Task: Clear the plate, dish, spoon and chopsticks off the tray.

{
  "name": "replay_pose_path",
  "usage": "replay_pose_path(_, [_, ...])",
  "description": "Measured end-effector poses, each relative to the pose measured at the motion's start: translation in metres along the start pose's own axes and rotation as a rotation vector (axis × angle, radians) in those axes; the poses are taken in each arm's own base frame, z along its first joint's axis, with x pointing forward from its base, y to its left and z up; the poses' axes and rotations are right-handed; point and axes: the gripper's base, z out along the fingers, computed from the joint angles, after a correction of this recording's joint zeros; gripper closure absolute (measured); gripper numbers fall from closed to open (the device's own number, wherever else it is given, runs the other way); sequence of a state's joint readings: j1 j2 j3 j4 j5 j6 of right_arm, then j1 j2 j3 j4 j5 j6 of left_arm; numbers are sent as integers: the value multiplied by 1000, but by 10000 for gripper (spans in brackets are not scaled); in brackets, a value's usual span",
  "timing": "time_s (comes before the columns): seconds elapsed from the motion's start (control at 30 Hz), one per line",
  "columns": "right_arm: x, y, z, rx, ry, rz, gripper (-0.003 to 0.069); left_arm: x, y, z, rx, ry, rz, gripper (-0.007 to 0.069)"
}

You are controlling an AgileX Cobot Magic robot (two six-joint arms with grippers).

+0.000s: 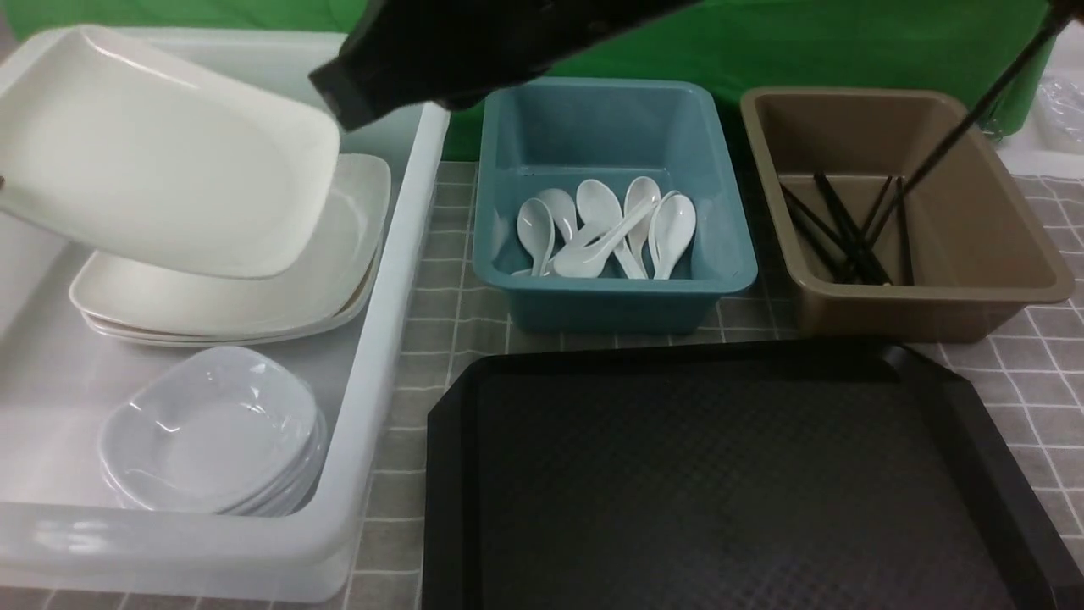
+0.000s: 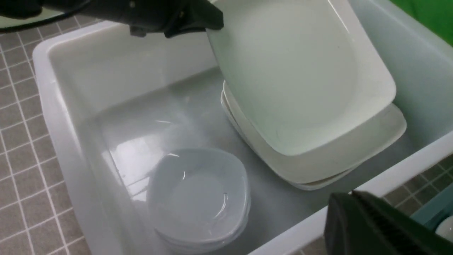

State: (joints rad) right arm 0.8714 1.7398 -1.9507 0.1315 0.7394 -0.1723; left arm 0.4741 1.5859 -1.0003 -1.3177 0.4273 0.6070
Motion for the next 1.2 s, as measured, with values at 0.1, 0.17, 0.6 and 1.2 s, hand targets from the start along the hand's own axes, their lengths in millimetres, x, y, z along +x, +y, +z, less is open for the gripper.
replay_pose_path(0.1, [0, 0, 0, -1, -1, 1, 635, 9, 5, 15, -14, 38, -19, 592])
replay_pose_path(0.17, [0, 0, 0, -1, -1, 1, 634, 15, 6, 24, -18, 61, -7, 582])
replay_pose_path(0.6, [2, 1, 0, -6, 25, 28, 631, 29, 18, 42, -70, 143, 135, 251])
replay_pose_path(1.2, [8, 4, -14, -29, 113, 53, 629, 17, -27, -20, -27, 66, 411, 204])
